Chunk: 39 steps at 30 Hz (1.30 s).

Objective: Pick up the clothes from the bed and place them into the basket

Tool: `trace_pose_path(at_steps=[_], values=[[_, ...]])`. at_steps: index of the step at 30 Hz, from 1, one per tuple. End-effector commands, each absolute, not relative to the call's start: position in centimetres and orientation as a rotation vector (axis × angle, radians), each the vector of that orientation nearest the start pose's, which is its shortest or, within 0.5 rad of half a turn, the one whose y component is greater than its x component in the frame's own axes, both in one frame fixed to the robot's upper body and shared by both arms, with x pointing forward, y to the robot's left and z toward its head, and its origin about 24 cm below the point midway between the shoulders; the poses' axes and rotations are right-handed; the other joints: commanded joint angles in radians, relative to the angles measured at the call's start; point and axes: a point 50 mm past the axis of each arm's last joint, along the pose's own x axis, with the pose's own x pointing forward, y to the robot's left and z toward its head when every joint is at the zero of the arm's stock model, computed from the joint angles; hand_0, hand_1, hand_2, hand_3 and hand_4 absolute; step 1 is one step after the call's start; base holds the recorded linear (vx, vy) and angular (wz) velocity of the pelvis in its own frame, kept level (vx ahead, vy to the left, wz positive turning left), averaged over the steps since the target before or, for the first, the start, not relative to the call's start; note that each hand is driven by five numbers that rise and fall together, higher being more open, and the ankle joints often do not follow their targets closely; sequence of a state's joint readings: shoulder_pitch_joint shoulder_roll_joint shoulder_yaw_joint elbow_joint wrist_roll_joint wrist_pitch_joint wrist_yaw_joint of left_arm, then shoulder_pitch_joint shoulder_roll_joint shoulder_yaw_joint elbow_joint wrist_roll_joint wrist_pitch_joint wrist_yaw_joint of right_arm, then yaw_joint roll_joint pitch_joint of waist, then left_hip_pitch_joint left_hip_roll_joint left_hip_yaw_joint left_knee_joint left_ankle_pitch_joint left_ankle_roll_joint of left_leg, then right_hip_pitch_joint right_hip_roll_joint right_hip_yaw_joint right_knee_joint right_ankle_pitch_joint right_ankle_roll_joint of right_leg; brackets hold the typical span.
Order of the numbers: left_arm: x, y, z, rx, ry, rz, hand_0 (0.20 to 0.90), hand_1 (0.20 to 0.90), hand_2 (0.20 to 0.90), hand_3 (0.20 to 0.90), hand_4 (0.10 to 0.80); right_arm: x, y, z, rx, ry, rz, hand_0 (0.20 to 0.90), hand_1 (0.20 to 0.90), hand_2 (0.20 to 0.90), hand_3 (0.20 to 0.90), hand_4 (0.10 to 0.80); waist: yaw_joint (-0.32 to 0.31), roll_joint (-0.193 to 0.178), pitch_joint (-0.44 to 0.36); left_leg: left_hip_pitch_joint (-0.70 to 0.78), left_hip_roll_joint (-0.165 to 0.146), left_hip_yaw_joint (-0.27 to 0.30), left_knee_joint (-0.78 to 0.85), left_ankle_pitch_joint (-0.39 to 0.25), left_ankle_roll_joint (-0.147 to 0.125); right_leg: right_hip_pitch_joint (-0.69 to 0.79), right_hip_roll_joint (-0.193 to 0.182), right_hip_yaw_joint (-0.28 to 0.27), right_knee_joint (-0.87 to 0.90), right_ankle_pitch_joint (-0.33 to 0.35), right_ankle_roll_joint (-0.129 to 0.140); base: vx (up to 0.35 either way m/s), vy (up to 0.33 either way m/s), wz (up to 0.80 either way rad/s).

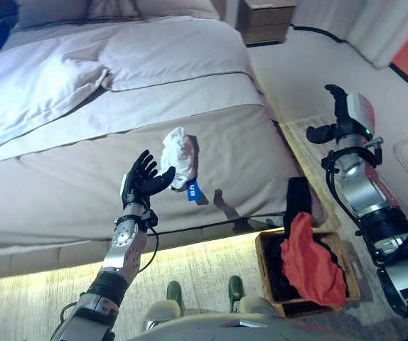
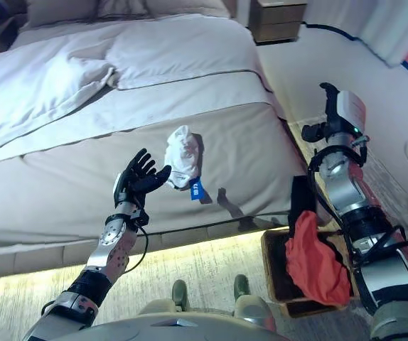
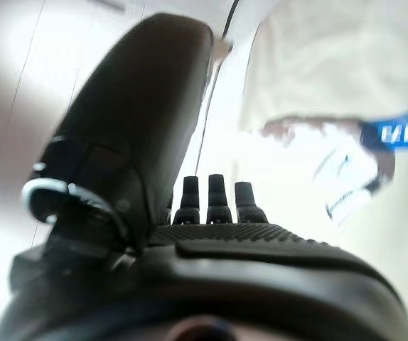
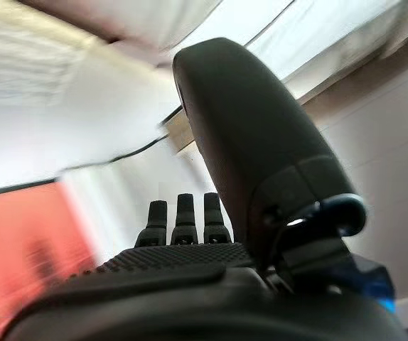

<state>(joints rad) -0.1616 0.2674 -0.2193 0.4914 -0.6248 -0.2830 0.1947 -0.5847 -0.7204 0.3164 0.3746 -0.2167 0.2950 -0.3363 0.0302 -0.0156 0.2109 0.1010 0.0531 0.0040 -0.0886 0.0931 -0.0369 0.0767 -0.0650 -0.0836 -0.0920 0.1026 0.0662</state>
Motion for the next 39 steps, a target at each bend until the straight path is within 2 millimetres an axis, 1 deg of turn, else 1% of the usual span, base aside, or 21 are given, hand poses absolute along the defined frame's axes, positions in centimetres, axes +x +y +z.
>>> trace_pose_path(at_steps=[1,4,6,7,9,10,11,13,14,16,17,18,19,21,24,25,27,29,30,36,39], values=[[28.5,20.3,3.2,-0.18,-0.061,0.152,0.9,0.9,0.9,0.9,0.8,36.5,-24.2,20.8,-1.063,-0.288,-0.398,0.9,0.9,0.9,0.9,0.8,0.053,-0.036,-0.052,-0.005,-0.006,-0.082,0.048,-0.135,0.005,0.03,-0.055,-0.032,0.108,-0.137,-0.009,0.078,-0.099,0.4],[28.0,21.1,2.4,-0.179,-0.022,0.173,0.9,0.9,0.9,0.9,0.8,37.0,-24.1,21.0,-1.06,-0.287,-0.374,0.9,0.9,0.9,0.9,0.8,0.08,-0.044,-0.046,-0.02,-0.01,-0.108,0.087,-0.141,-0.003,0.042,-0.055,-0.061,0.113,-0.146,-0.021,0.088,-0.101,0.48],[27.4,21.7,1.8,-0.193,0.0,0.201,0.9,0.9,0.9,0.9,0.8,37.4,-23.2,20.8,-1.064,-0.296,-0.331,0.9,0.9,0.9,0.9,0.8,0.087,-0.057,-0.035,-0.036,-0.011,-0.078,0.203,-0.189,-0.013,0.048,-0.059,-0.068,0.116,-0.155,-0.035,0.108,-0.041,0.33],[26.9,21.9,1.4,-0.203,0.004,0.213,0.9,0.9,0.9,0.9,0.8,37.5,-22.6,20.9,-1.087,-0.315,-0.306,0.9,0.9,0.9,0.9,0.8,0.092,-0.066,-0.021,-0.088,-0.013,-0.06,0.355,-0.167,-0.026,0.046,-0.062,-0.07,0.12,-0.152,-0.05,0.065,0.013,0.23],[26.3,22.0,1.0,-0.219,0.009,0.214,0.9,0.9,0.9,0.9,0.8,37.5,-21.8,20.7,-1.161,-0.338,-0.281,0.9,0.9,0.9,0.9,0.8,0.113,-0.059,0.017,-0.222,-0.031,-0.123,0.545,-0.051,-0.034,0.042,-0.057,-0.064,0.14,-0.139,-0.067,0.076,0.087,0.07],[26.1,22.0,0.8,-0.225,0.004,0.213,0.9,0.9,0.9,0.9,0.8,37.5,-21.1,20.2,-1.17,-0.34,-0.268,0.9,0.9,0.9,0.9,0.8,0.122,-0.052,0.035,-0.267,-0.043,-0.145,0.553,-0.047,-0.026,0.043,-0.054,-0.05,0.159,-0.141,-0.063,0.144,0.19,0.01],[26.1,22.0,0.8,-0.233,-0.006,0.216,0.9,0.9,0.9,0.9,0.8,37.6,-20.6,19.8,-1.17,-0.343,-0.255,0.9,0.9,0.9,0.9,0.8,0.124,-0.041,0.043,-0.275,-0.023,-0.148,0.469,-0.03,-0.032,0.047,-0.051,-0.039,0.173,-0.152,-0.054,0.13,0.228,-0.11],[26.5,21.7,1.5,-0.262,-0.054,0.2,0.9,0.9,0.9,0.9,0.8,37.8,-20.4,19.9,-1.201,-0.36,-0.264,0.9,0.9,0.9,0.9,0.8,0.125,-0.019,0.059,-0.28,0.028,-0.086,0.286,0.014,-0.049,0.07,-0.053,-0.049,0.176,-0.172,-0.039,0.092,0.273,-0.18],[27.2,21.5,2.4,-0.266,-0.083,0.188,0.9,0.9,0.9,0.9,0.8,37.9,-20.9,19.8,-1.197,-0.352,-0.277,0.9,0.9,0.9,0.9,0.8,0.12,-0.015,0.066,-0.264,0.034,-0.049,0.238,-0.015,-0.035,0.076,-0.068,-0.068,0.171,-0.176,-0.031,0.077,0.263,0.02],[27.8,21.3,3.2,-0.289,-0.106,0.192,0.9,0.9,0.9,0.9,0.8,37.9,-20.6,19.4,-1.185,-0.325,-0.268,0.9,0.9,0.9,0.9,0.8,0.116,-0.019,0.066,-0.25,-0.013,-0.092,0.264,-0.081,-0.007,0.051,-0.102,-0.049,0.2,-0.178,-0.006,0.096,0.261,-0.02],[28.2,21.1,3.8,-0.293,-0.134,0.178,0.9,0.9,0.9,0.9,0.8,37.8,-21.0,19.3,-1.193,-0.316,-0.276,0.9,0.9,0.9,0.9,0.8,0.108,-0.018,0.068,-0.251,-0.022,-0.083,0.286,-0.105,0.001,0.037,-0.112,-0.042,0.228,-0.188,-0.001,0.114,0.248,-0.12],[28.3,21.0,4.1,-0.271,-0.141,0.166,0.9,0.9,0.9,0.9,0.8,37.7,-21.7,19.1,-1.182,-0.3,-0.278,0.9,0.9,0.9,0.9,0.8,0.103,-0.014,0.073,-0.255,-0.023,-0.072,0.308,-0.116,0.003,0.025,-0.112,-0.05,0.269,-0.202,-0.004,0.156,0.224,0.07],[28.1,21.3,3.7,-0.254,-0.12,0.173,0.9,0.9,0.9,0.9,0.8,37.5,-22.0,18.3,-1.162,-0.274,-0.264,0.9,0.9,0.9,0.9,0.8,0.105,-0.01,0.081,-0.243,-0.025,-0.068,0.322,-0.13,0.01,-0.016,-0.125,-0.081,0.344,-0.188,0.008,0.167,0.175,0.11],[27.6,22.2,3.4,-0.245,-0.101,0.212,0.9,0.9,0.9,0.9,0.8,37.6,-21.2,17.6,-1.147,-0.264,-0.226,0.9,0.9,0.9,0.9,0.8,0.112,-0.004,0.097,-0.193,-0.016,-0.05,0.311,-0.144,0.018,-0.081,-0.139,-0.114,0.409,-0.168,0.026,0.157,0.109,-0.2],[28.1,22.6,4.8,-0.26,-0.143,0.219,0.9,0.9,0.9,0.9,0.8,38.6,-20.4,19.1,-1.155,-0.264,-0.229,0.9,0.9,0.9,0.9,0.8,0.125,-0.001,0.128,-0.184,-0.008,-0.019,0.311,-0.167,0.012,-0.116,-0.144,-0.124,0.302,-0.141,0.024,-0.031,-0.029,-0.53],[28.3,22.4,5.2,-0.271,-0.157,0.211,0.9,0.9,0.9,0.9,0.8,39.1,-20.6,19.8,-1.152,-0.262,-0.243,0.9,0.9,0.9,0.9,0.8,0.133,0.004,0.137,-0.205,-0.007,-0.022,0.324,-0.167,0.012,-0.125,-0.145,-0.109,0.298,-0.143,0.017,-0.106,-0.057,-0.18],[28.5,21.9,5.3,-0.297,-0.158,0.189,0.9,0.9,0.9,0.9,0.8,39.5,-20.8,20.3,-1.162,-0.253,-0.258,0.9,0.9,0.9,0.9,0.8,0.132,0.01,0.152,-0.238,-0.013,-0.044,0.342,-0.167,0.009,-0.142,-0.119,-0.078,0.305,-0.151,0.005,-0.013,-0.048,0.02],[28.2,21.5,5.2,-0.288,-0.16,0.161,0.9,0.9,0.9,0.9,0.8,39.5,-20.9,20.9,-1.164,-0.258,-0.259,0.9,0.9,0.9,0.9,0.8,0.146,0.004,0.159,-0.254,-0.015,-0.032,0.367,-0.171,0.003,-0.128,-0.132,-0.118,0.292,-0.15,0.001,0.073,-0.046,0.19],[28.2,21.2,5.2,-0.291,-0.166,0.143,0.9,0.9,0.9,0.9,0.8,39.5,-21.1,21.2,-1.166,-0.261,-0.268,0.9,0.9,0.9,0.9,0.8,0.147,0.007,0.163,-0.264,-0.013,-0.038,0.367,-0.168,0.001,-0.128,-0.127,-0.113,0.29,-0.153,-0.002,0.06,-0.018,0.16],[28.6,19.5,6.5,-0.309,-0.227,0.017,0.9,0.9,0.9,0.9,0.8,40.2,-22.6,24.2,-1.163,-0.277,-0.338,0.9,0.9,0.9,0.9,0.8,0.171,0.048,0.21,-0.335,-0.031,-0.086,0.39,-0.153,-0.014,-0.177,-0.126,-0.14,0.346,-0.19,-0.027,-0.002,0.013,0.1],[28.9,18.5,7.5,-0.326,-0.27,-0.03,0.9,0.9,0.9,0.9,0.8,40.4,-22.9,26.2,-1.168,-0.294,-0.392,0.9,0.9,0.9,0.9,0.8,0.185,0.075,0.246,-0.386,-0.054,-0.108,0.411,-0.147,-0.012,-0.238,-0.136,-0.152,0.414,-0.213,-0.038,-0.061,0.034,0.22]])
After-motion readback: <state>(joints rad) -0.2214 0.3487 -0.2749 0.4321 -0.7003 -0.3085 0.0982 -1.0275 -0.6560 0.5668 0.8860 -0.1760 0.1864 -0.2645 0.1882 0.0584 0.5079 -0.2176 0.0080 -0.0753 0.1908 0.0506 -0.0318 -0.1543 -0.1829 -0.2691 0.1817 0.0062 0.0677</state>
